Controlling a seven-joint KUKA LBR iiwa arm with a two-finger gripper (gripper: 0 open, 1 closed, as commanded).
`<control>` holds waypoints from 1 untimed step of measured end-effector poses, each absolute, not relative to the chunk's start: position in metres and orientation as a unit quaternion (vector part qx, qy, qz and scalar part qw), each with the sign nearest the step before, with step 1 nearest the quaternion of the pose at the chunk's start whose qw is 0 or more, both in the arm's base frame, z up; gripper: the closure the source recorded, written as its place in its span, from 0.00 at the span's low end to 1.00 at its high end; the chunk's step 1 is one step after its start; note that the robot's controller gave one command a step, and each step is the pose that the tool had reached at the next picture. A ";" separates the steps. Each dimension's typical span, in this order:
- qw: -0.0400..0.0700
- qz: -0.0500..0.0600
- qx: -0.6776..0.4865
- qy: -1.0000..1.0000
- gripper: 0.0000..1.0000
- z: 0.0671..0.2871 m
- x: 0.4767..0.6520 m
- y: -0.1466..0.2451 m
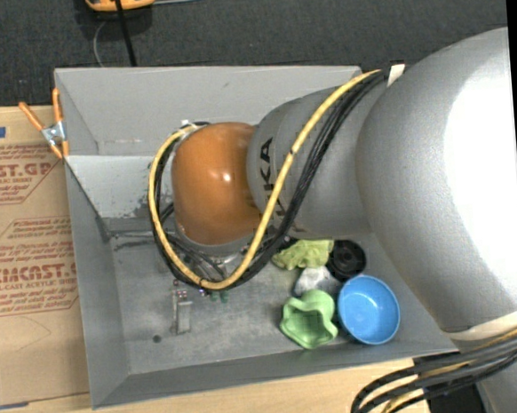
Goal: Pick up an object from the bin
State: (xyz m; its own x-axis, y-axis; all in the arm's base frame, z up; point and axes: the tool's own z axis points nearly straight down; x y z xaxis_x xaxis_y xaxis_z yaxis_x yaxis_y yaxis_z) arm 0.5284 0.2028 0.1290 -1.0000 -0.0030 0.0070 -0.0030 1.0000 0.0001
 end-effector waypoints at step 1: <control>0.000 -0.001 0.000 -1.000 0.00 0.134 0.531 0.202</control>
Offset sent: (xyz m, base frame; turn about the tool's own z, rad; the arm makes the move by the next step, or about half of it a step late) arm 0.0598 -0.0506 -0.0590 -0.0954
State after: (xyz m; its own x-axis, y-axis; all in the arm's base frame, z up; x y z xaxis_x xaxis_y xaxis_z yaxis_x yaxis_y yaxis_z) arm 0.5306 0.2019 0.1336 -1.0000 -0.0009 -0.0002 -0.0009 1.0000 0.0016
